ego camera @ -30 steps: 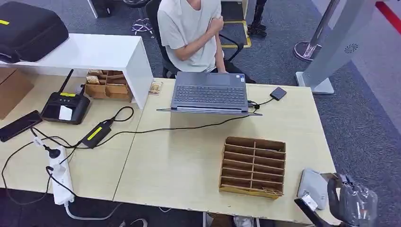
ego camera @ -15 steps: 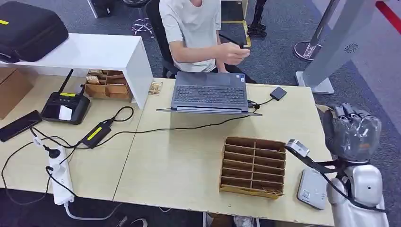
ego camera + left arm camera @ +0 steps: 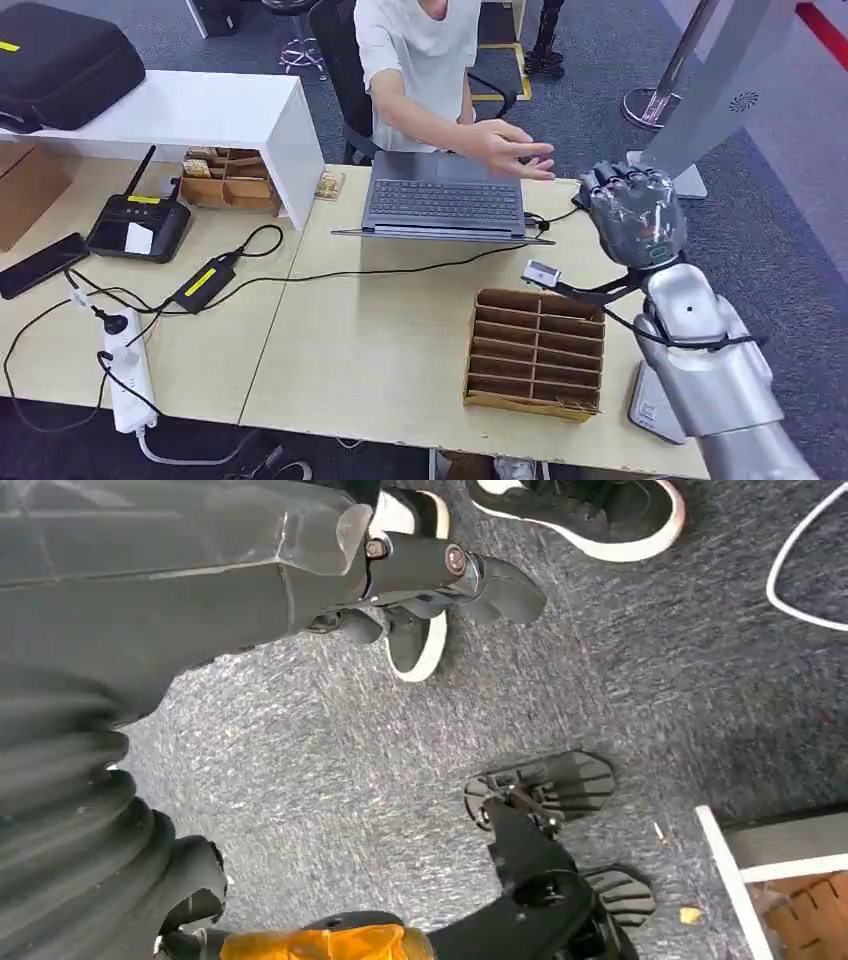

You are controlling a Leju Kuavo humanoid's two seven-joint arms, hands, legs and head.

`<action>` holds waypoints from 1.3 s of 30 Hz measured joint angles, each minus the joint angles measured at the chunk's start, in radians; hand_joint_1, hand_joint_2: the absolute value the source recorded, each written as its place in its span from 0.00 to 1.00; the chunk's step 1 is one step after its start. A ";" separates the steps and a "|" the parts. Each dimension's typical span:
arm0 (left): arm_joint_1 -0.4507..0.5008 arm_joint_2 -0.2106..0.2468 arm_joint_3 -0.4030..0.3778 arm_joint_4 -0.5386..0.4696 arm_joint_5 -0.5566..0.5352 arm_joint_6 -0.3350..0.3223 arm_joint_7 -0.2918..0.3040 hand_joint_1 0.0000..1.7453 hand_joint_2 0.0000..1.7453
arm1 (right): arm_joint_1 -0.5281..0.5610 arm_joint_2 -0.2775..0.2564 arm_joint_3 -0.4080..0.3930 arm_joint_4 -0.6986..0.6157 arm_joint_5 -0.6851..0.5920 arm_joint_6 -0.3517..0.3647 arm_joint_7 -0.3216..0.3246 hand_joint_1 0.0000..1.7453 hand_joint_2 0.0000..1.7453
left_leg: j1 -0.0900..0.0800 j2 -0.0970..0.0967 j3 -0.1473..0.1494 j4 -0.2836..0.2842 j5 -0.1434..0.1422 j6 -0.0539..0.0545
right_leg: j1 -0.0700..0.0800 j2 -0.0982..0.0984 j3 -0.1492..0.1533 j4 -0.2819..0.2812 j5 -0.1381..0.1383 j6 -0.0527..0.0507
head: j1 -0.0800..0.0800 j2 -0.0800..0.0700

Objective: Pass the card to the sensor for recognition and then transmit it.

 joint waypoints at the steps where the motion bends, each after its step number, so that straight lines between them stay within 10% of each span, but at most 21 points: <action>1: -0.001 -0.001 -0.001 0.000 0.000 0.000 0.001 0.00 1.00 | -0.016 0.000 0.022 0.016 0.001 0.001 0.003 1.00 1.00 | 0.000 0.000 0.000 0.000 0.000 0.000 | 0.000 0.000 0.000 0.000 0.000 0.000 | 0.000 0.000; 15: -0.007 -0.010 -0.008 0.000 -0.007 0.001 0.012 0.00 1.00 | -0.091 0.011 0.166 0.102 0.007 0.014 0.056 1.00 1.00 | 0.000 0.000 0.000 0.000 0.000 0.000 | 0.000 0.000 0.000 0.000 0.000 0.000 | 0.000 0.000; 16: -0.008 -0.011 -0.008 0.000 -0.007 0.000 0.012 0.00 1.00 | -0.094 0.011 0.173 0.105 0.007 0.016 0.061 0.00 1.00 | 0.000 0.000 0.000 0.000 0.000 0.000 | 0.000 0.000 0.000 0.000 0.000 0.000 | 0.000 0.000; 39: -0.009 -0.016 -0.009 0.000 0.004 0.008 -0.003 0.00 1.00 | -0.091 0.011 0.222 0.121 -0.001 0.019 0.076 0.00 1.00 | 0.000 0.000 0.000 0.000 0.000 0.000 | 0.000 0.000 0.000 0.000 0.000 0.000 | 0.000 0.000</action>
